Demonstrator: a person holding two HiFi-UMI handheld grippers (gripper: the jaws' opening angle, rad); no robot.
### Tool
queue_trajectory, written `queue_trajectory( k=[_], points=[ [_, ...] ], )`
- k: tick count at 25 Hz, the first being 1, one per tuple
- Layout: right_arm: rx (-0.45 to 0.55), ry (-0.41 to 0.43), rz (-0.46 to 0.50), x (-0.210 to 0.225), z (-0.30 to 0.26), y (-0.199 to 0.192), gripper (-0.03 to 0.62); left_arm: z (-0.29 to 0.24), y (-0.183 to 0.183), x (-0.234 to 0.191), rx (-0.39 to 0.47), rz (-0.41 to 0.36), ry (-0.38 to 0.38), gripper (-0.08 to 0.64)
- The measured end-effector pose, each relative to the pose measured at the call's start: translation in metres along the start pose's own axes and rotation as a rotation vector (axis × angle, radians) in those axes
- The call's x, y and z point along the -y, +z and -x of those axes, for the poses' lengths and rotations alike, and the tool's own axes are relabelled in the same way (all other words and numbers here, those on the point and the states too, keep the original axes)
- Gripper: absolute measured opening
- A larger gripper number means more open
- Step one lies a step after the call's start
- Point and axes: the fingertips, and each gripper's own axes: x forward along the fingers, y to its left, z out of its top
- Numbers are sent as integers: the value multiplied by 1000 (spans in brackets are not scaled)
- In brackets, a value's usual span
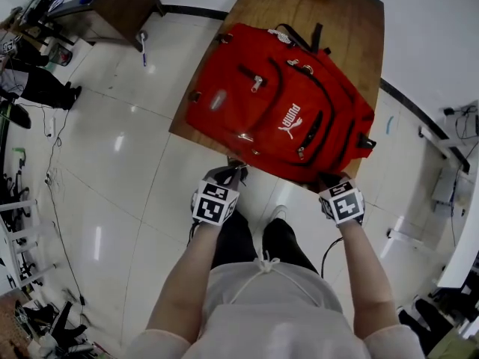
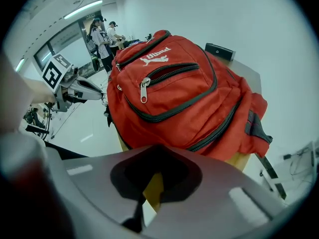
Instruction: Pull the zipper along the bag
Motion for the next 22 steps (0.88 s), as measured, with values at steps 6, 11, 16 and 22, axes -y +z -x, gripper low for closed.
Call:
queue_trajectory(
  k=[6, 11, 16, 22],
  points=[
    [-16, -10, -32, 0, -4, 3, 6, 4, 7, -12, 1, -60, 10, 15],
    [-29, -8, -26, 1, -7, 4, 6, 6, 9, -27, 34, -4, 24, 15],
    [-7, -8, -46, 2, -6, 5, 6, 6, 7, -30, 29, 6, 14, 17],
    [34, -41, -39, 2, -5, 5, 6, 5, -1, -9, 20, -47, 18, 15]
  ],
)
